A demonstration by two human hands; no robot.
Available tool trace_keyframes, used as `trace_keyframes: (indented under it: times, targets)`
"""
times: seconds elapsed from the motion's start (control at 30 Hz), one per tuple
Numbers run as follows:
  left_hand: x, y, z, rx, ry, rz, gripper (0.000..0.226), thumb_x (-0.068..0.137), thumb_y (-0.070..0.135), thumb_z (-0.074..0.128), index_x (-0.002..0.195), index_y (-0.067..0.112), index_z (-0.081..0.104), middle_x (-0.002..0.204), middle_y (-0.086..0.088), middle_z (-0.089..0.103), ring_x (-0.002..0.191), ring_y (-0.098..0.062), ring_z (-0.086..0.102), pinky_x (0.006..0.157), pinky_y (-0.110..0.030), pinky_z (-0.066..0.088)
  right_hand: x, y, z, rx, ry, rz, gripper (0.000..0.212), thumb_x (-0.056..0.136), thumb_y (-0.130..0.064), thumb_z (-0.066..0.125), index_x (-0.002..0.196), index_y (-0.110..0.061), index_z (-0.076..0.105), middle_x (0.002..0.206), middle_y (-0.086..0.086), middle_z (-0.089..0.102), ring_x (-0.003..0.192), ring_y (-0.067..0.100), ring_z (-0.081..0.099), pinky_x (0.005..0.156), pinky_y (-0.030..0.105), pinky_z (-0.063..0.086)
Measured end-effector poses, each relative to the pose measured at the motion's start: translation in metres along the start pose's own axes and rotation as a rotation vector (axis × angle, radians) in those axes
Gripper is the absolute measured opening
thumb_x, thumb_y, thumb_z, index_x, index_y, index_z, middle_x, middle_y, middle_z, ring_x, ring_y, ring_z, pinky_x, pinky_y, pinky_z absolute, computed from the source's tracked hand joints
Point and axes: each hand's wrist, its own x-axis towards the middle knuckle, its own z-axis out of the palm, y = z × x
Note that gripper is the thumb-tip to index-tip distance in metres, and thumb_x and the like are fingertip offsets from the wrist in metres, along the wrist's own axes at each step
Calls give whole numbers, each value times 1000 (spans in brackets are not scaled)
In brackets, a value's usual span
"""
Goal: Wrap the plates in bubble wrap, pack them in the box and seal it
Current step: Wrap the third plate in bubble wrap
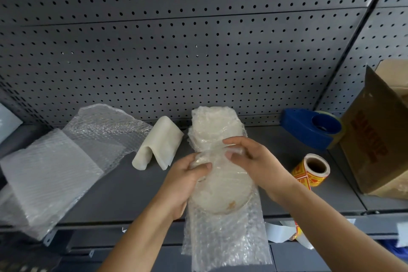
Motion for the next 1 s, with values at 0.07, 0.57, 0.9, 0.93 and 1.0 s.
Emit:
trace_keyframes:
  times: [0.07,0.57,0.9,0.93,1.0]
  targets:
    - [-4,-1,-6,-67,24,8,22,94,2,65,113,7,74,105,-16,78,92,-30,76,75,-34,61,-13,1,-9,149,-47,-23,32,105,-18,50,123,-39,65,119,-13,68,105,5,67,89,31,59]
    - [-8,-10,-36,-85,79,-63,25,92,-1,64,116,-1,71,113,-23,74,98,-35,74,86,-43,60,-55,35,11,-730,-150,-1028,40,84,-10,77,120,-26,73,131,-12,66,135,10,52,111,40,43]
    - [-9,-18,-48,174,86,47,25,97,5,63,117,19,68,111,-14,75,106,-34,72,89,-48,58,-27,24,44,-373,-316,-278,4,95,-32,68,96,-28,68,85,-17,71,87,0,67,87,29,55]
    - [-9,-18,-49,179,95,49,26,97,6,63,116,23,68,111,-12,75,106,-33,72,90,-49,58,-24,29,47,-410,-312,-286,3,95,-33,67,95,-30,66,82,-16,68,84,2,66,85,28,55]
    - [-8,-20,-50,177,123,56,29,98,8,63,115,30,68,108,-6,76,105,-30,72,89,-47,58,-20,42,54,-467,-272,-338,2,95,-33,66,96,-32,65,83,-14,62,83,7,62,81,26,53]
